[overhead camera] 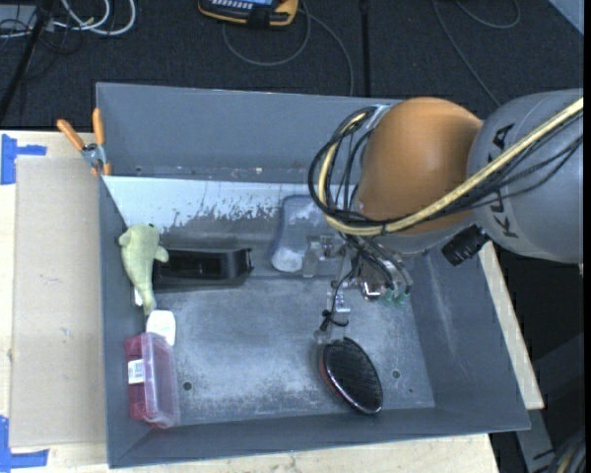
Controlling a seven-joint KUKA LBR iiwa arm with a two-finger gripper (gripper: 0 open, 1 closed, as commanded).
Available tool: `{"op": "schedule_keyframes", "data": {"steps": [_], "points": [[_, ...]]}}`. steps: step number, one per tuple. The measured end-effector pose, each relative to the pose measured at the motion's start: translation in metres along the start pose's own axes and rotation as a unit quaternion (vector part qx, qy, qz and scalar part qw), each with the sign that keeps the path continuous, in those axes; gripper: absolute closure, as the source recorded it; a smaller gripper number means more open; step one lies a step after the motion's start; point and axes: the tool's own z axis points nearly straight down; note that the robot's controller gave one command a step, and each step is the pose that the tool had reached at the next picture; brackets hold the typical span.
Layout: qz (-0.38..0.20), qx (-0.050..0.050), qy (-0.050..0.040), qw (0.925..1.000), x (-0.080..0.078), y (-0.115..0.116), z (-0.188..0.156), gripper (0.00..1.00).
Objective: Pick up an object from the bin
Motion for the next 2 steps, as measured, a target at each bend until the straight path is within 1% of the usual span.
{"op": "schedule_keyframes", "data": {"steps": [1, 2], "points": [[0.001, 0.000, -0.0039, 1.0000, -0.001, 0.000, -0.004, 0.00], [-0.023, 0.000, -0.0053, 0.9997, 0.008, -0.032, 0.051, 0.00]]}}
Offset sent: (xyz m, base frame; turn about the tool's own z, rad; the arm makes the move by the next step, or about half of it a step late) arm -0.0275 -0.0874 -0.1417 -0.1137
